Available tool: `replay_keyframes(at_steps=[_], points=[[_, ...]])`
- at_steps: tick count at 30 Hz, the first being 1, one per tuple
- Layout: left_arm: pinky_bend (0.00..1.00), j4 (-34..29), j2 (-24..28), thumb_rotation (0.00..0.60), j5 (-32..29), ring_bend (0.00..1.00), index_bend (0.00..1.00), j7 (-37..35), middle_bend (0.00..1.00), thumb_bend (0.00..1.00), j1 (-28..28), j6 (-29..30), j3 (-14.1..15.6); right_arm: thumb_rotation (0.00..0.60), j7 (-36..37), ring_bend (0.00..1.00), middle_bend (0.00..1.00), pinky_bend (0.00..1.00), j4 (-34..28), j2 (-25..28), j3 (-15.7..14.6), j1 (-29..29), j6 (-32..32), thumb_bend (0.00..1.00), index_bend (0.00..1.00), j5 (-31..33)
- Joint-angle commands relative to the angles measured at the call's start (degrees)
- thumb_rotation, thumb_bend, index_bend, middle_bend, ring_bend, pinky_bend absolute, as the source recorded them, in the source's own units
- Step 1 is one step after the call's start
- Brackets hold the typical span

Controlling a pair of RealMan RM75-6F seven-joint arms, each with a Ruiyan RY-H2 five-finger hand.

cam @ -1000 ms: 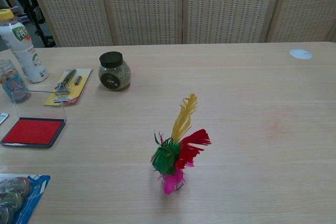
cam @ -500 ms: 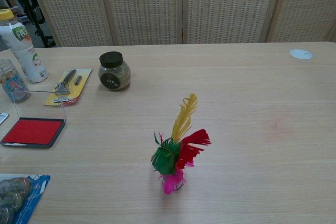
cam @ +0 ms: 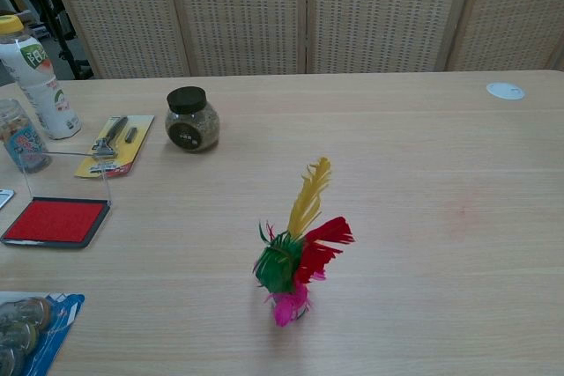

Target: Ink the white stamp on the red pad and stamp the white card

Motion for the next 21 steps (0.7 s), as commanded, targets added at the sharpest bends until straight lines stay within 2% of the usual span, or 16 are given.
replay_keyframes(at_steps=[1, 21], points=[[0.97, 0.2, -0.1, 0.600, -0.3, 1.00, 0.55, 0.4, 1.00, 0.36, 0.0, -0.4, -0.1, 0.600, 0.0, 0.00, 0.00, 0.00, 0.0, 0.0, 0.1, 0.0, -0.1, 0.00, 0.00, 0.2], [0.97, 0.0, 0.7, 0.600, 1.2, 1.00, 0.44, 0.0, 1.00, 0.35, 0.8, -0.2, 0.3, 0.600, 0.4, 0.00, 0.00, 0.00, 0.0, 0.2, 0.1, -0.1, 0.1, 0.00, 0.00, 0.0]])
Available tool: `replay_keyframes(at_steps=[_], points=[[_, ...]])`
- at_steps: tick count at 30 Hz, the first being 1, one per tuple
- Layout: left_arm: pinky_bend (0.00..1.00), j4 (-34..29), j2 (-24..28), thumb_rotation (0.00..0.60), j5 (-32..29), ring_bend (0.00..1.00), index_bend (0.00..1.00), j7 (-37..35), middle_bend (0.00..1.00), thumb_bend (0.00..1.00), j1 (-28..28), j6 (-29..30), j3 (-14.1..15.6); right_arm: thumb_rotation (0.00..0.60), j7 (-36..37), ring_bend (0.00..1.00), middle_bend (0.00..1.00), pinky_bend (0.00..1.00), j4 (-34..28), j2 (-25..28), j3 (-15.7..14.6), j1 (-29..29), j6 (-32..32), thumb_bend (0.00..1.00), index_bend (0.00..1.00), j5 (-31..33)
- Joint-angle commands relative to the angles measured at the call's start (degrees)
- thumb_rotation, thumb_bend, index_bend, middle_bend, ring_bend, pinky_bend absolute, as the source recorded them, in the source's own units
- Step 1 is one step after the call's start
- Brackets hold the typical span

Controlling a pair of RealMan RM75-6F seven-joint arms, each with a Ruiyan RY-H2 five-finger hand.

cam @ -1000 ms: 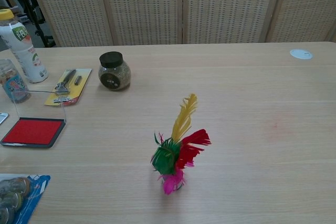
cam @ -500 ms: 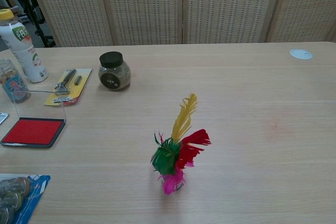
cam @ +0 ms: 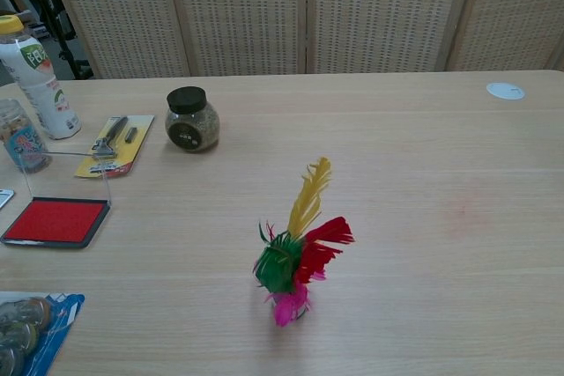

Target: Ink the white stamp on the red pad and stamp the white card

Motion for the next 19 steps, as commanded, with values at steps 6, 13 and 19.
replay_keyframes(at_steps=[6, 13, 19], points=[[0.97, -1.7, 1.9, 0.600, 3.4, 1.00, 0.40, -2.4, 0.99, 0.32, 1.0, 3.1, 0.2, 0.600, 0.2, 0.00, 0.00, 0.00, -0.2, 0.2, 0.0, -0.1, 0.3, 0.00, 0.00, -0.1], [0.69, -10.8, 9.3, 0.600, 13.7, 0.59, 0.33, -9.4, 0.53, 0.12, 7.6, 24.1, -0.6, 0.600, 0.7, 0.00, 0.00, 0.00, -0.5, 0.6, -0.1, -0.4, 0.9, 0.00, 0.00, -0.5], [0.02, -16.3, 10.9, 0.600, 11.8, 0.00, 0.02, -1.6, 0.00, 0.00, 11.9, 32.8, -2.2, 0.600, 1.1, 0.00, 0.00, 0.00, -0.6, 0.8, 0.0, -0.7, 1.5, 0.00, 0.00, -0.8]])
